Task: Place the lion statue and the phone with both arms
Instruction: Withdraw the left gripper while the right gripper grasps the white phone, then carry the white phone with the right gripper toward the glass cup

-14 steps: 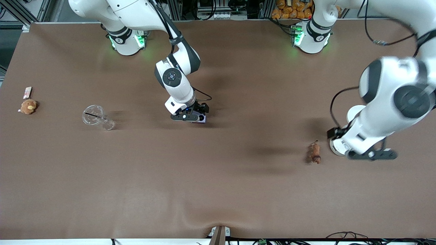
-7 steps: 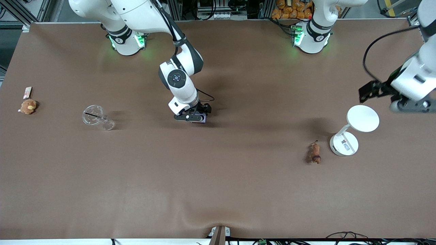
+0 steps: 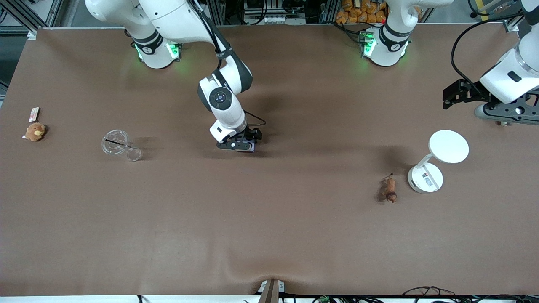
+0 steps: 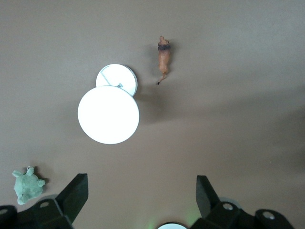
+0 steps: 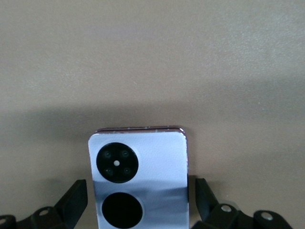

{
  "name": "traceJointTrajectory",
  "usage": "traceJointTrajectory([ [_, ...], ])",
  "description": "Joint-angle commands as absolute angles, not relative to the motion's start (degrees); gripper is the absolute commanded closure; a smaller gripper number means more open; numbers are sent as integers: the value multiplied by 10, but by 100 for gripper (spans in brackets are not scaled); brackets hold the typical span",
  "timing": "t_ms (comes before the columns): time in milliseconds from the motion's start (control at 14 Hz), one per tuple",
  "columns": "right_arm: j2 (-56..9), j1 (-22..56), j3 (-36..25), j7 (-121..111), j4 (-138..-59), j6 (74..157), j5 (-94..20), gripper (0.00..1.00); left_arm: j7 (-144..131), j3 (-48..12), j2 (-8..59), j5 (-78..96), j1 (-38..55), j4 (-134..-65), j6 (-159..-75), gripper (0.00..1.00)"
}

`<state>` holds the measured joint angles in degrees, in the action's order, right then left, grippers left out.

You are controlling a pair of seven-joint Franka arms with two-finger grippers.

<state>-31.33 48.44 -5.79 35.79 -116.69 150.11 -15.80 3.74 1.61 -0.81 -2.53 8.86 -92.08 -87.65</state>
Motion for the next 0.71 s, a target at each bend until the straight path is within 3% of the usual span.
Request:
traceJointTrajectory([
  [0,-322,497,-69,366,-1158,1503,-162,0,45,6,-30,-26,81,-918,-856,0],
  [71,-322,497,-69,363,-1158,1502,-161,0,45,5,-32,-26,77,-917,-854,0],
  [143,-321,497,-69,360,-1158,1501,-160,20,44,-1,-36,-26,68,-917,-850,0],
  [214,-321,497,-69,361,-1157,1499,-154,57,43,-18,-38,-26,55,-917,-846,0],
  [286,-320,498,-69,362,-1157,1498,-152,78,41,-32,-40,-26,37,-917,-846,0],
  [357,-315,498,-70,360,-1157,1492,-151,93,40,-42,-41,-26,32,-917,-846,0],
  [429,-307,495,-74,359,-1155,1478,-150,100,33,-42,-40,-26,33,-917,-846,0],
  [643,-287,492,-112,360,-1108,1357,-150,100,7,-37,-40,-25,43,-909,-846,0],
])
